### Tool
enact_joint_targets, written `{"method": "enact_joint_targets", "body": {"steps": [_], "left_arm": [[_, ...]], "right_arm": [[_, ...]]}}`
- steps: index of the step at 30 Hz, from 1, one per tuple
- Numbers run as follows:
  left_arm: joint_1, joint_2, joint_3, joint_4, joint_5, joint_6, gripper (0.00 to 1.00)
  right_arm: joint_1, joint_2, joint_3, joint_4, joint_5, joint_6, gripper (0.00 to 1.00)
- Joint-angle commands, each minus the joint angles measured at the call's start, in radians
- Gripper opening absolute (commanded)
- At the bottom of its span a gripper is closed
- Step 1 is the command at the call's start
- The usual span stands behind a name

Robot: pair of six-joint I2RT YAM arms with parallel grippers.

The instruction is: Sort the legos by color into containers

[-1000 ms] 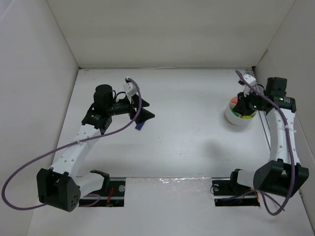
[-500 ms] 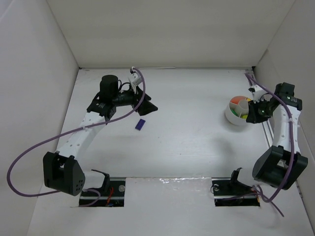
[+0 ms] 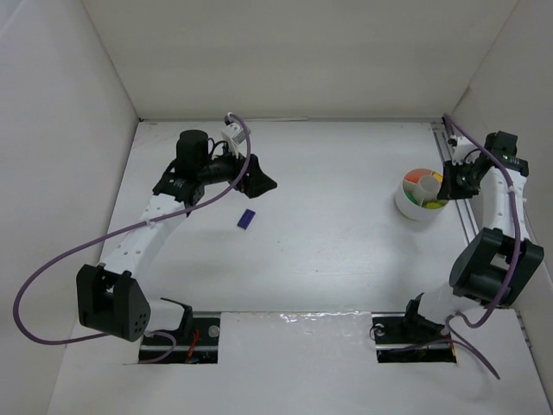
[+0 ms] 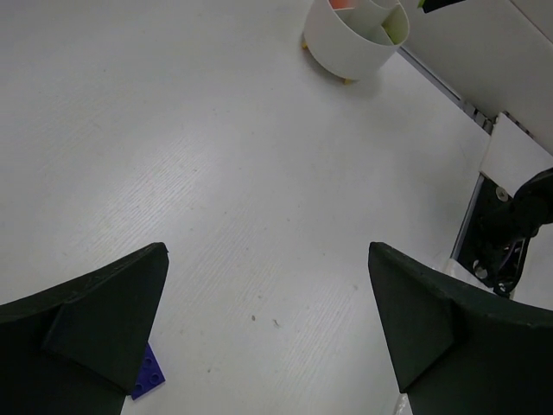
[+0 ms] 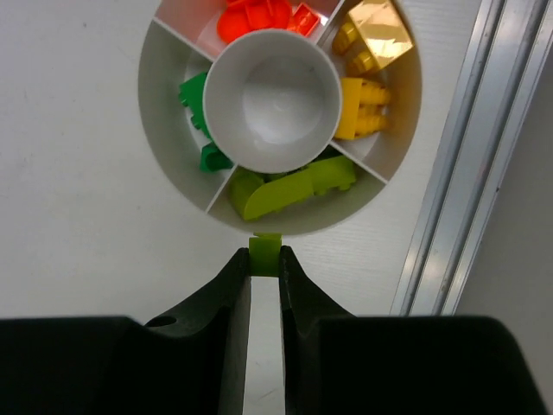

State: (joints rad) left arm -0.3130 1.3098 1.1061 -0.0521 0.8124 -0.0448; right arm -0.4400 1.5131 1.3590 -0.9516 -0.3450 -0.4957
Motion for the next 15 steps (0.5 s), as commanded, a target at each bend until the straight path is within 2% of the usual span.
{"method": "enact_joint_targets", "body": {"steps": [1, 15], "left_arm": [[-0.003, -0.023, 0.034, 0.003, -0.042, -0.015, 1.0], [-0.003, -0.012, 0.054, -0.04, -0.062, -0.004, 1.0]], "right_arm": [[0.003, 0.039, 0.067, 0.073, 0.018, 0.049, 0.01], [0.015, 0.101, 0.077, 0.093, 0.032, 0.049, 0.04]]}}
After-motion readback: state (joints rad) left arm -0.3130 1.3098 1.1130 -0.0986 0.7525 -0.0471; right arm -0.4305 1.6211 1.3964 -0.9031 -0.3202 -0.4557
